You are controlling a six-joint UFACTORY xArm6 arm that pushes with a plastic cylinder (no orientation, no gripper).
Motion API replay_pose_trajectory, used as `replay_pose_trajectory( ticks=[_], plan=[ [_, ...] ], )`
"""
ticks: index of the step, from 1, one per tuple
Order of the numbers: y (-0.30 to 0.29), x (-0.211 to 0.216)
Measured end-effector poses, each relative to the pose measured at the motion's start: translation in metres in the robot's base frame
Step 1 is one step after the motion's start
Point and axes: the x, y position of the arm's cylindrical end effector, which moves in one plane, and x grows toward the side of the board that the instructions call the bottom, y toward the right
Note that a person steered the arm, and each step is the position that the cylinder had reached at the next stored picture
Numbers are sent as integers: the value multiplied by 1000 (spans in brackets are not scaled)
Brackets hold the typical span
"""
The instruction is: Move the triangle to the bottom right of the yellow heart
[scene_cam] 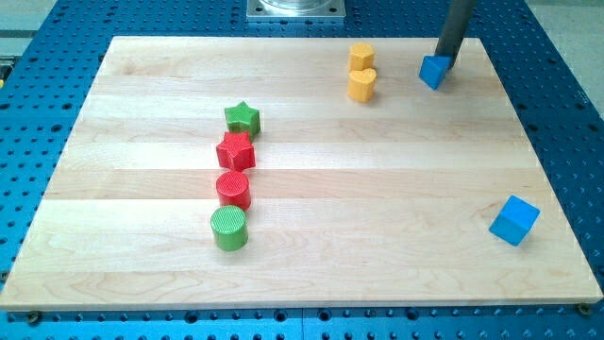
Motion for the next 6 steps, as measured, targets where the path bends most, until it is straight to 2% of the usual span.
replay_pose_trajectory(
  ticks=[1, 2, 4, 5, 6],
  plan=[
    [-11, 41],
    [3, 35],
    [-44, 86],
    [-54, 91],
    [-36, 67]
  ],
)
